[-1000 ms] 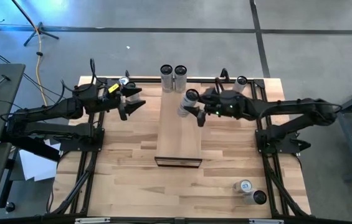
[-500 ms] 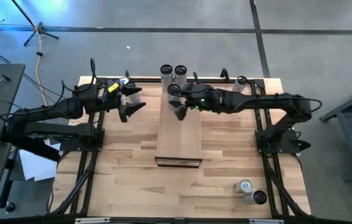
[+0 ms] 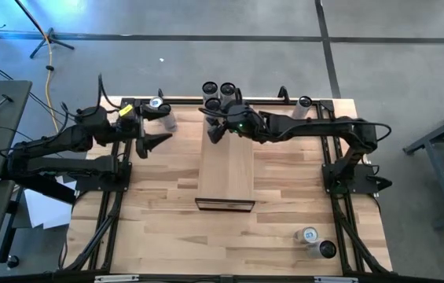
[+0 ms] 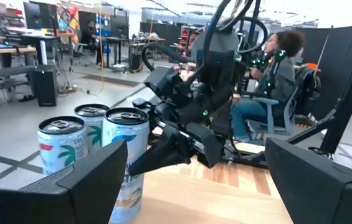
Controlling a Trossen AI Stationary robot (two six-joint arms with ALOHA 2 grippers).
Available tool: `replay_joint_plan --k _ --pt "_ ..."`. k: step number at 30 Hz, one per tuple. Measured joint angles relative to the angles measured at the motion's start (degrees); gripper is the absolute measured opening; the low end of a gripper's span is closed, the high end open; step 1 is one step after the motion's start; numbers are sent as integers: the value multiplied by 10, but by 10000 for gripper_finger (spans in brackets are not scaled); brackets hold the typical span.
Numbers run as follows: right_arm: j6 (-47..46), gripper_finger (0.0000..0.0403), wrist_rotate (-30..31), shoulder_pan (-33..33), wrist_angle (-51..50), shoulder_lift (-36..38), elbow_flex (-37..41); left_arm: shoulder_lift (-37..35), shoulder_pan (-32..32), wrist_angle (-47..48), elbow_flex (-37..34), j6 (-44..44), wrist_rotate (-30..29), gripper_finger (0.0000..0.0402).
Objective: Place canned beverage on shelf
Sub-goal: Put the bottom white blue soda can on the shelf
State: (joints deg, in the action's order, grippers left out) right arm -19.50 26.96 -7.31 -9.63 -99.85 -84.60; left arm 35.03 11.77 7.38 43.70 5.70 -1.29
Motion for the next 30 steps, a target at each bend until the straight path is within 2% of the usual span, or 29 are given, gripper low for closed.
replay_joint_plan --k 10,15,19,23,30 --pt "-27 245 -1 -1 9 -27 1 -2 0 2 0 -15 -16 351" --pt "-27 245 34 -2 8 -27 1 -2 0 2 0 -14 -25 351" --pt "-42 246 6 -7 11 -27 1 -2 0 2 0 -13 -26 351" --pt "-37 262 0 -6 10 -27 1 -2 0 1 0 -9 -26 351" --pt "-62 292 41 -7 3 -27 1 -2 0 1 0 -3 -27 351"
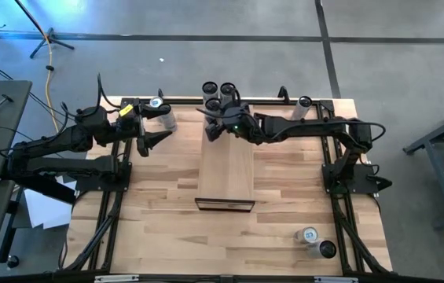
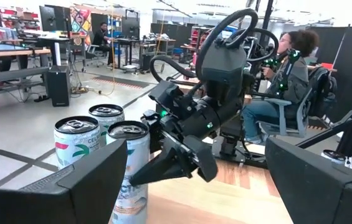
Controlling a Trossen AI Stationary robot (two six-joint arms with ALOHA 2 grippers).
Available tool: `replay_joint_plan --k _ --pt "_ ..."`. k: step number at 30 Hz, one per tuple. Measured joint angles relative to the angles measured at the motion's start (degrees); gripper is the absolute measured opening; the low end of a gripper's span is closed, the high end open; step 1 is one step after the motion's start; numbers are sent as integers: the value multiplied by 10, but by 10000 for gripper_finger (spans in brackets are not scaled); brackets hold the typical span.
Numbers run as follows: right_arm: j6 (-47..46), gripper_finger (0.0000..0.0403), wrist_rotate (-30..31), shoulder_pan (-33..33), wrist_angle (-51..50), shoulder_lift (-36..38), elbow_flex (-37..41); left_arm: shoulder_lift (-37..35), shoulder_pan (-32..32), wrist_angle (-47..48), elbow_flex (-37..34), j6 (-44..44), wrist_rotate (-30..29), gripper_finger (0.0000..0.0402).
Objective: Place canned beverage on shelf
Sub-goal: Put the bottom white blue soda can on the shelf
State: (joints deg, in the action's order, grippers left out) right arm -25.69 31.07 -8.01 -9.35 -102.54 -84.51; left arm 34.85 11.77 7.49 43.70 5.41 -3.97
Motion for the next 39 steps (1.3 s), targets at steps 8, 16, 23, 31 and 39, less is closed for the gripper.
replay_joint_plan --k 8,16,23,31,39 --pt "-14 295 1 0 15 2 0 0 0 0 0 4 -8 351" --pt "2 296 -36 0 19 2 0 0 0 0 0 5 -10 351" --pt "19 296 -51 -3 18 2 0 0 0 0 0 5 -10 351" --pt "37 329 -46 -3 18 1 0 0 0 0 0 15 -10 351" --pt "72 397 -93 -3 13 3 0 0 0 0 0 14 -11 351"
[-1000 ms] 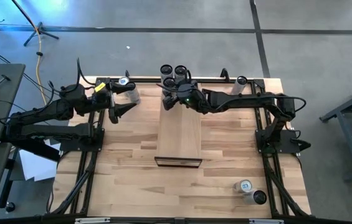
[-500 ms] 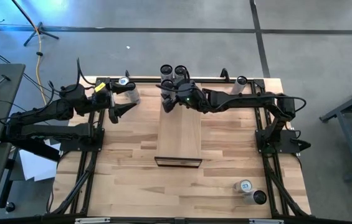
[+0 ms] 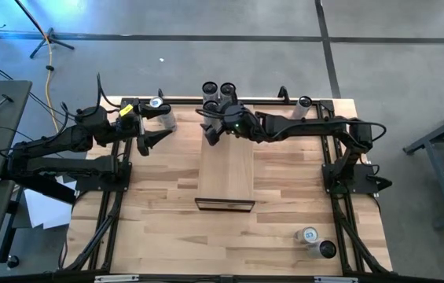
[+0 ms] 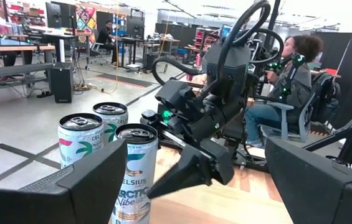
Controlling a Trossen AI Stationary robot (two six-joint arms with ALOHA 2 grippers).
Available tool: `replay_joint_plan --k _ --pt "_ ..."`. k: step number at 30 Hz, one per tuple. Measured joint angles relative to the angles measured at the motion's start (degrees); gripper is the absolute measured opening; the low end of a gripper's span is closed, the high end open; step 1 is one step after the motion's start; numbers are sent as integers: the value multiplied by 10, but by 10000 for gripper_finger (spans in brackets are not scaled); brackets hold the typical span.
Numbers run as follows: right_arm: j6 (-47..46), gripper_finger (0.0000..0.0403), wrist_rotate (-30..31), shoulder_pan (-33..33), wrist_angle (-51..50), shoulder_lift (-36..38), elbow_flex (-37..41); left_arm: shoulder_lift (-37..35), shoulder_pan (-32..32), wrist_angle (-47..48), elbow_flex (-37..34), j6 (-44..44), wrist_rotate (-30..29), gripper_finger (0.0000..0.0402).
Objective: Place canned beverage on shelf
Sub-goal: Put the bottom white blue soda can on the shelf
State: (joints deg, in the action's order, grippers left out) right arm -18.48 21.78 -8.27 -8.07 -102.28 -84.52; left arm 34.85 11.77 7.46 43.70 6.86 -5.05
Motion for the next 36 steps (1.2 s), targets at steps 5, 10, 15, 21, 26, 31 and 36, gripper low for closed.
replay_joint_plan --k 5,10,15,21,26,31,36 --pt "20 392 -12 0 -49 14 0 0 0 0 0 0 -1 351" --pt "21 392 8 -5 -125 39 0 0 0 0 0 0 -4 351" --pt "18 392 -2 -6 -187 67 0 0 0 0 0 0 -10 351" --pt "5 392 -4 5 -243 82 0 0 0 0 0 0 -28 351" --pt "3 392 -30 6 -277 78 0 0 0 0 0 0 -31 351" --pt "-21 367 -101 12 -272 76 0 0 0 0 0 0 -31 351" --pt "-20 222 -53 54 -234 76 0 0 0 0 0 5 -31 351"
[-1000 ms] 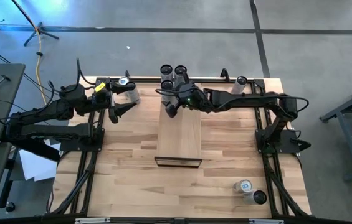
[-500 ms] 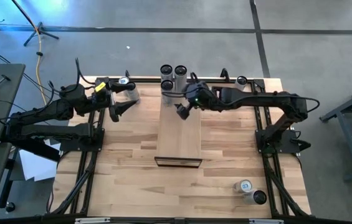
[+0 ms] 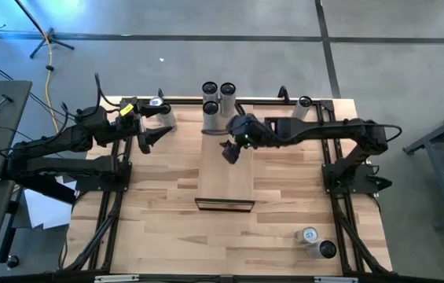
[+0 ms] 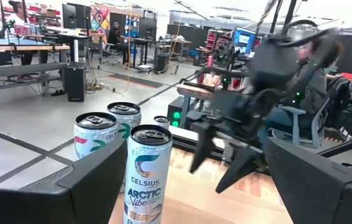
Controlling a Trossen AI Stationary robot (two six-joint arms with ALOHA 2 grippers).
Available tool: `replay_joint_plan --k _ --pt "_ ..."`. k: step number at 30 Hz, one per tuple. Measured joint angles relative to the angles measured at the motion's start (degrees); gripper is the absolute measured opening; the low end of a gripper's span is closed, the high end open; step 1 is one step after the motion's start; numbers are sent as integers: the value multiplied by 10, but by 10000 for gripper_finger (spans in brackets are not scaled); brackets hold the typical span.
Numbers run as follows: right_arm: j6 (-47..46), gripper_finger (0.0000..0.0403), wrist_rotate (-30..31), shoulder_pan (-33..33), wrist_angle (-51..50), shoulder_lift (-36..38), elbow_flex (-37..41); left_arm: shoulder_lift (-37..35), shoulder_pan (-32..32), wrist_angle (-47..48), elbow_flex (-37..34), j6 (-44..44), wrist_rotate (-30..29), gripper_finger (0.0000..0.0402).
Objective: Place canned beverage on shelf
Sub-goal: Put the bottom white blue soda can on the shelf
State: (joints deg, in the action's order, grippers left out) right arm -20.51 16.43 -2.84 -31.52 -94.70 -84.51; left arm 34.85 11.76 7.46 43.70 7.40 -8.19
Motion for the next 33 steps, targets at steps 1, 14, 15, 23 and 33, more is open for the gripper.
replay_joint_plan --k 1,14,15,23,33 --pt "1 178 14 9 17 -1 0 0 0 0 0 0 0 351" --pt "59 7 -23 -13 196 -79 1 0 0 0 0 5 -3 351" --pt "53 8 -30 -17 198 -82 2 0 0 0 0 5 -3 351" --pt "71 1 8 -12 192 -78 0 0 0 0 0 -6 -10 351" --pt "89 0 46 -13 185 -76 0 0 0 0 0 -5 -16 351"
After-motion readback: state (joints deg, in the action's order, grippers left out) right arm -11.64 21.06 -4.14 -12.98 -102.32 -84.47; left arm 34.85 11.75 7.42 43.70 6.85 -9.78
